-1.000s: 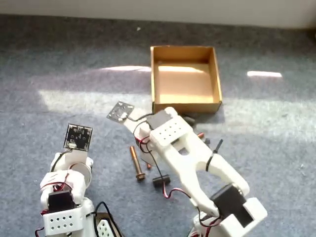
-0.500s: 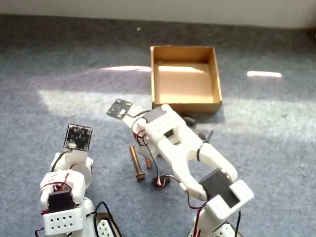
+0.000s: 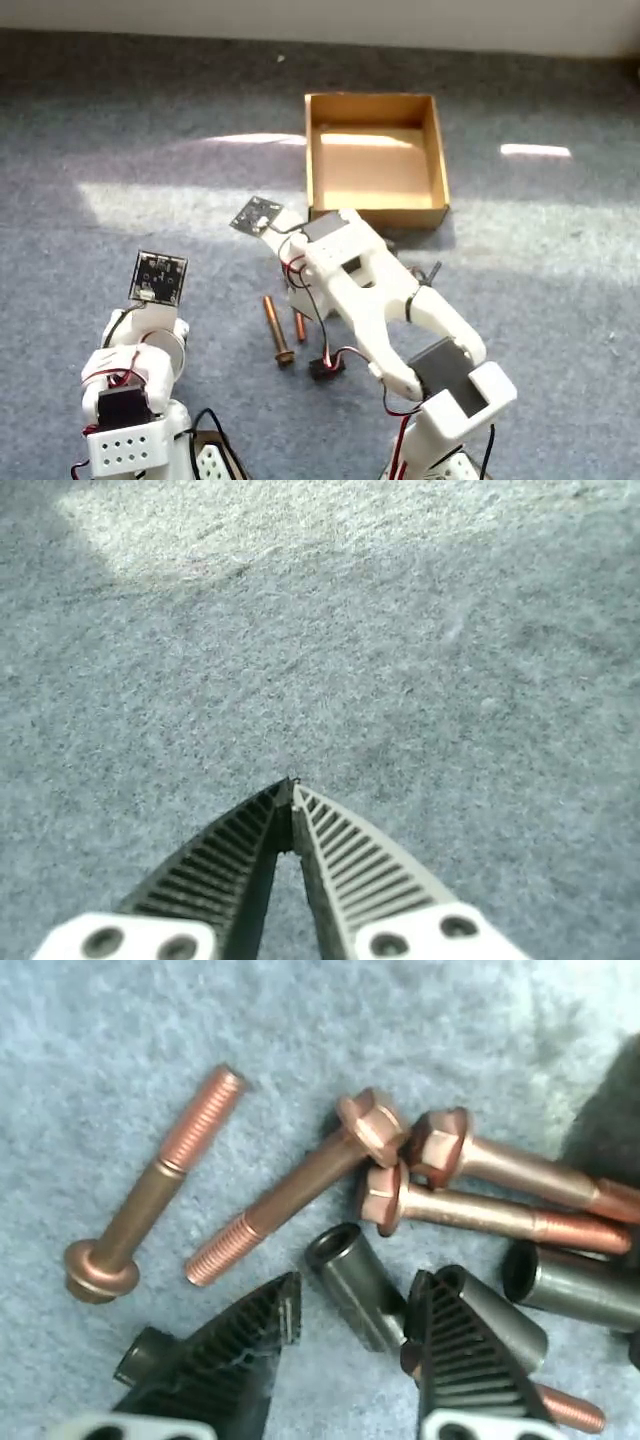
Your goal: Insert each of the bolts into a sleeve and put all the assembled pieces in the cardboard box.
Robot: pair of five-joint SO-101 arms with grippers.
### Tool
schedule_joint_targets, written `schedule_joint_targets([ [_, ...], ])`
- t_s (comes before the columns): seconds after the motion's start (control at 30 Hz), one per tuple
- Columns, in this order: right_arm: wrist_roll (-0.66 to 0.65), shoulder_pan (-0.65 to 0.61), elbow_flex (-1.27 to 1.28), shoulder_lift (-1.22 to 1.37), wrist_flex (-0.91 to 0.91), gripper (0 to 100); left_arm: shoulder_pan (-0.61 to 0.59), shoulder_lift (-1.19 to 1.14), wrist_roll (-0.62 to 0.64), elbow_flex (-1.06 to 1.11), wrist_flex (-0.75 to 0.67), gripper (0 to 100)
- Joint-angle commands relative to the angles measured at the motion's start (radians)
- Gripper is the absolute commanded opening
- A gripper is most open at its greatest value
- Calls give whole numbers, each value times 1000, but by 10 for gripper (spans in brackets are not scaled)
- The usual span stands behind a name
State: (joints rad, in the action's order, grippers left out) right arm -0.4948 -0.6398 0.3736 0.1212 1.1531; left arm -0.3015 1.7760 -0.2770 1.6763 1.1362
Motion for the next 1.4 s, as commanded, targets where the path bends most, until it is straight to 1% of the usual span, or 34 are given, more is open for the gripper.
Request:
schedule_joint_targets([
  [0.0, -12, 21, 2, -18, 12, 177, -7, 1, -12, 21, -20, 11],
  [0.17, -14, 24, 25, -13, 1, 177, -7, 1, -12, 21, -20, 11],
  [0.33, -14, 21, 88, -13, -97, 177, -7, 1, -12, 21, -18, 11],
  [0.57, -14, 22, 101, -12, -101, 171, -7, 1, -12, 21, -18, 11],
  [0.8, -14, 22, 102, 2, -131, 14, -7, 1, -12, 21, -18, 11],
  [0.9, -12, 22, 94, 39, -130, 5, -5, 1, -12, 21, -18, 11],
  [0.97, -11, 25, 94, 38, -101, 5, -5, 1, -12, 21, -18, 11],
  [1.03, -9, 28, 84, -2, -31, 5, -5, 1, -12, 21, -20, 11],
  [1.2, -3, 24, 12, -243, 120, 5, -5, 1, -12, 21, -21, 11],
  [1.37, 89, 27, 18, -472, 209, 5, -5, 1, -12, 16, -18, 11],
])
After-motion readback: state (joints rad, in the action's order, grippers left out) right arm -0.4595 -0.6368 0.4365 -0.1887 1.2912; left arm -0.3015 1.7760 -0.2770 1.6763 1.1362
